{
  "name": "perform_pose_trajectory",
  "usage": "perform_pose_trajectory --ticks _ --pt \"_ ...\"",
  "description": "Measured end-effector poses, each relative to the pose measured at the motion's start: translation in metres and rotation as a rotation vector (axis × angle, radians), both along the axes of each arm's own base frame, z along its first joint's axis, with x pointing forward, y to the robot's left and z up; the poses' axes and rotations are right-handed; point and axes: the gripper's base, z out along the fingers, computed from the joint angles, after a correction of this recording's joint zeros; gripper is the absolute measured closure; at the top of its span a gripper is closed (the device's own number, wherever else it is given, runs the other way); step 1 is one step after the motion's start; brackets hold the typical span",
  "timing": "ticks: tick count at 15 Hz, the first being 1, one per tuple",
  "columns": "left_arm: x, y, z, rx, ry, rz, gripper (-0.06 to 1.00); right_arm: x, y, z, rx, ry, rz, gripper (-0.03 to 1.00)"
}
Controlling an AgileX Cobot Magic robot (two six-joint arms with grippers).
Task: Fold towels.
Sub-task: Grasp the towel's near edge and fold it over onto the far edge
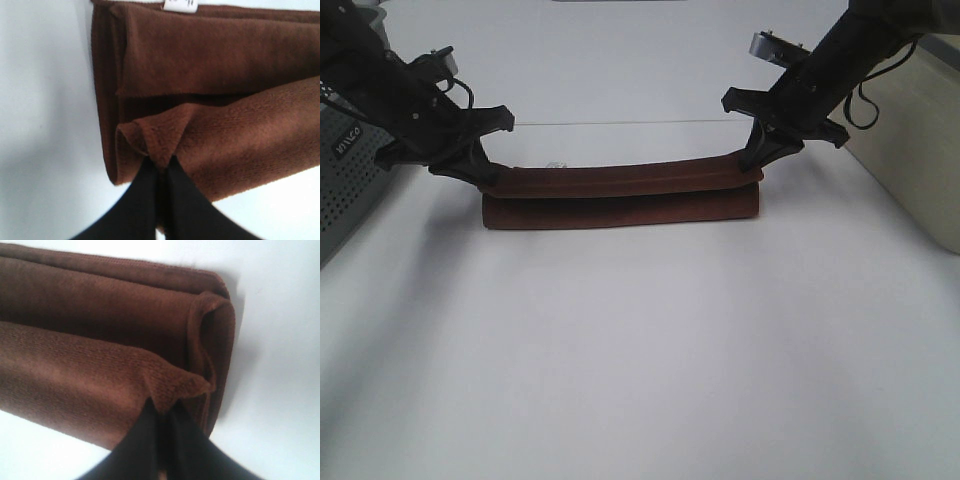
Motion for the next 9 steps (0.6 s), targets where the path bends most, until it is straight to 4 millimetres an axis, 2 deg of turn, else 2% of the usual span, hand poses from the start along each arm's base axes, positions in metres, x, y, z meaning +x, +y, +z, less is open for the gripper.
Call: perform_pose_trajectory --ticks 3,6,7,8,9 --pt "0.016 0.001 -0.015 0.012 -0.059 0.051 0.94 0.008 -0.001 -0.028 -0.024 0.016 -0.007 0.97" --pt "0.020 0.002 -0.026 0.021 -0.066 0.068 0.91 0.011 -0.001 -0.035 -0.023 0.002 -0.022 0.95" --pt "0.020 0.003 -0.026 0.021 -0.070 0.071 0.85 0.011 -0.001 -0.035 -0.021 0.004 -0.023 0.89" --pt "0.020 0.003 -0.026 0.022 -0.072 0.072 0.74 0.011 0.000 -0.035 -0.019 0.004 -0.023 0.75" --pt "0.020 0.003 -0.026 0.022 -0.073 0.072 0.56 0.011 0.000 -0.035 -0.012 0.007 -0.026 0.57"
